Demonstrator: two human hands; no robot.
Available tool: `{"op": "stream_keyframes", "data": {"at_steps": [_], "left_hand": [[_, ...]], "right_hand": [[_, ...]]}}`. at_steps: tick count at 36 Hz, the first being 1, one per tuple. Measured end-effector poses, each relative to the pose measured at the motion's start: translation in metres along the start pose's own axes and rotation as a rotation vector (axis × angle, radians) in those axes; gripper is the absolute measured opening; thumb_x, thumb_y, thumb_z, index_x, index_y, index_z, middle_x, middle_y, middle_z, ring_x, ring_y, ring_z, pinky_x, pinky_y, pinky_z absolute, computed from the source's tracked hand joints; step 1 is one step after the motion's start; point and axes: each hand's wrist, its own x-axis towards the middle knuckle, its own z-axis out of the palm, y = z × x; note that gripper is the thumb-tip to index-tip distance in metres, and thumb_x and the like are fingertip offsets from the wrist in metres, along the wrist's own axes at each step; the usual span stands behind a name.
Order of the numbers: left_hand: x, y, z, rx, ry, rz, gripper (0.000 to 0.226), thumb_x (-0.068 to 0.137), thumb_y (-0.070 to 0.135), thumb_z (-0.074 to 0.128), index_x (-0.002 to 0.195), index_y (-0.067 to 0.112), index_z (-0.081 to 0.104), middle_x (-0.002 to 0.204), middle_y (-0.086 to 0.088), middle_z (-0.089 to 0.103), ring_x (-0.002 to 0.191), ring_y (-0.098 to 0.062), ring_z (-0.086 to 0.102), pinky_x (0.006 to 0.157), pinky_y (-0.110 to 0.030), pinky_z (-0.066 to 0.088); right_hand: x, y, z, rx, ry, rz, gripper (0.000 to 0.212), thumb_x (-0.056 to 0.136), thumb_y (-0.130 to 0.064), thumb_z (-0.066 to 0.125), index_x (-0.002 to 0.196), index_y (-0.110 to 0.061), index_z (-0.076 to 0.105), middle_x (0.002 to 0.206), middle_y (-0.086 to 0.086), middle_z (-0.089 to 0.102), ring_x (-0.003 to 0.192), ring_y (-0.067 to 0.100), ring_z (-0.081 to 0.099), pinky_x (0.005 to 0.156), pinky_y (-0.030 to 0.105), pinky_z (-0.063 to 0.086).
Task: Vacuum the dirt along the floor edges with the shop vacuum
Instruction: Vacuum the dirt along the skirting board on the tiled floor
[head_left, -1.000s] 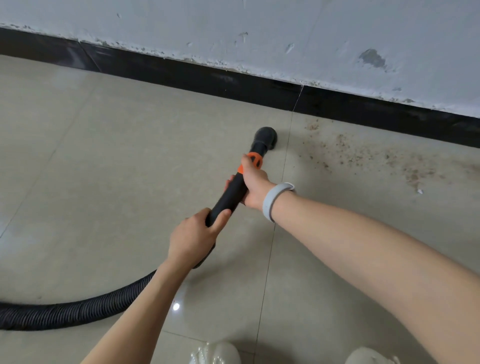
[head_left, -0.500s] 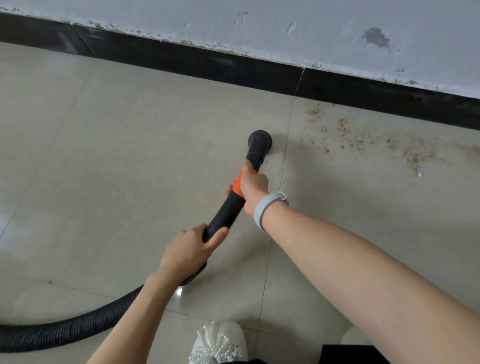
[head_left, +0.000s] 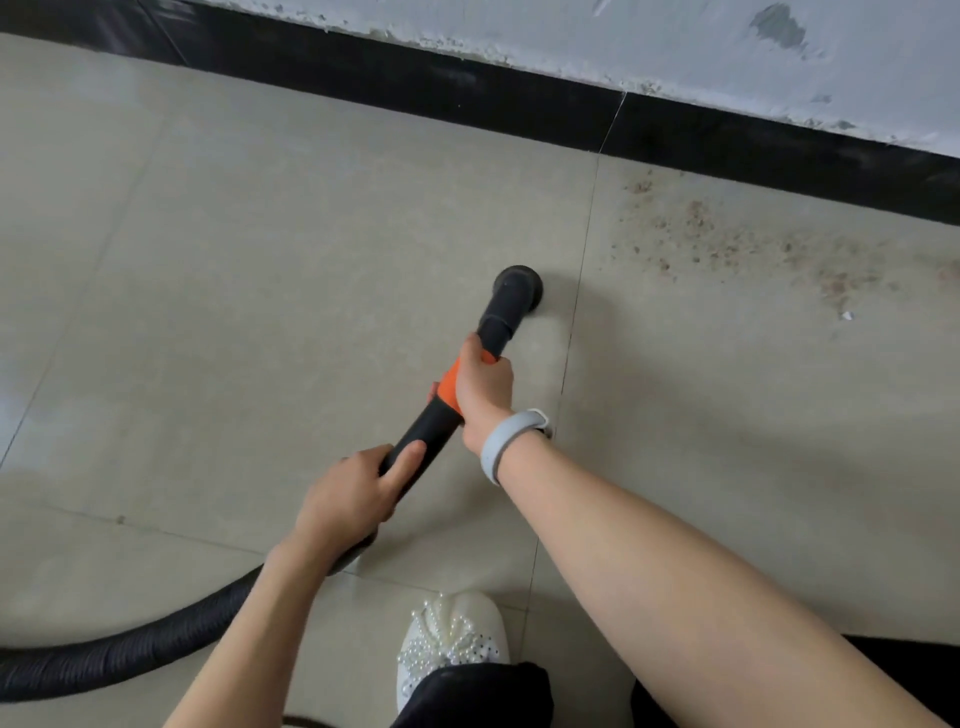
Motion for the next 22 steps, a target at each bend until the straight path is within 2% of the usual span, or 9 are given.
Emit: {"op": "stream_keyframes", "data": {"at_steps": [3,6,8,10,12,14,16,19,22], "left_hand": [[-0.004,-0.026,-0.008,-0.059,0.02,-0.027,0.055,0.094,0.061,0.034,0.071,0.015,0.054,0.053,0.001,0.062,0.044,-0.015,0.055,0.061,-0.032,0.048],[-0.004,-0.03,-0.009,-0.042,0.003,-0.016,0.054,0.095,0.06,0.036,0.069,0.015,0.053,0.054,0.0,0.064,0.047,-0.016,0.057,0.065,-0.033,0.049],[-0.001,-0.02,-0.006,-0.002,-0.034,0.016,0.056,0.092,0.064,0.036,0.073,0.015,0.055,0.056,0.0,0.064,0.052,-0.017,0.058,0.066,-0.033,0.049],[0.004,-0.003,0.001,0.077,-0.067,0.062,0.058,0.092,0.066,0.033,0.077,0.015,0.056,0.061,-0.001,0.065,0.059,-0.019,0.06,0.067,-0.034,0.048],[0.011,0.019,0.01,0.175,-0.095,0.131,0.061,0.087,0.072,0.027,0.073,0.019,0.053,0.066,0.001,0.064,0.069,-0.021,0.061,0.065,-0.034,0.044],[0.017,0.042,0.019,0.283,-0.131,0.208,0.057,0.088,0.073,0.027,0.07,0.023,0.047,0.067,0.004,0.058,0.074,-0.022,0.057,0.062,-0.033,0.038],[0.023,0.063,0.027,0.367,-0.168,0.293,0.052,0.09,0.07,0.028,0.068,0.025,0.043,0.065,0.007,0.052,0.073,-0.022,0.054,0.063,-0.032,0.036],[0.03,0.085,0.034,0.411,-0.186,0.362,0.053,0.089,0.07,0.026,0.066,0.025,0.041,0.063,0.007,0.048,0.071,-0.022,0.052,0.064,-0.032,0.037],[0.03,0.088,0.035,0.396,-0.124,0.359,0.054,0.089,0.07,0.026,0.068,0.024,0.043,0.063,0.007,0.048,0.07,-0.022,0.052,0.064,-0.032,0.039]], "right_hand": [[-0.006,0.012,0.019,-0.038,-0.074,0.021,0.044,0.09,-0.042,0.052,0.117,-0.007,0.047,0.089,0.009,0.06,0.09,0.037,0.067,0.089,0.049,0.054],[-0.007,0.016,0.018,-0.026,-0.089,0.048,0.048,0.089,-0.045,0.053,0.12,-0.009,0.048,0.101,0.01,0.062,0.1,0.037,0.065,0.093,0.05,0.052],[-0.005,0.014,0.005,0.002,-0.032,0.05,0.05,0.09,-0.045,0.053,0.122,-0.007,0.048,0.108,0.014,0.064,0.097,0.036,0.066,0.088,0.047,0.055],[-0.001,0.008,-0.018,0.076,0.035,0.048,0.049,0.092,-0.041,0.052,0.123,-0.004,0.05,0.107,0.017,0.064,0.082,0.032,0.066,0.068,0.036,0.058],[0.002,0.002,-0.046,0.149,0.11,0.054,0.043,0.093,-0.038,0.05,0.118,-0.003,0.052,0.102,0.019,0.064,0.065,0.027,0.063,0.055,0.028,0.053],[0.001,-0.005,-0.074,0.218,0.197,0.044,0.03,0.095,-0.034,0.048,0.099,-0.004,0.051,0.084,0.016,0.059,0.055,0.024,0.059,0.054,0.028,0.051],[0.0,-0.01,-0.097,0.255,0.279,0.03,0.027,0.096,-0.031,0.045,0.083,-0.007,0.046,0.069,0.011,0.053,0.051,0.022,0.055,0.055,0.03,0.051],[0.001,-0.019,-0.118,0.289,0.343,0.013,0.026,0.097,-0.03,0.044,0.081,-0.009,0.043,0.063,0.009,0.051,0.05,0.022,0.053,0.059,0.034,0.052],[0.005,-0.026,-0.117,0.269,0.341,0.011,0.025,0.096,-0.029,0.043,0.086,-0.007,0.043,0.064,0.011,0.051,0.049,0.023,0.053,0.057,0.034,0.051]]}}
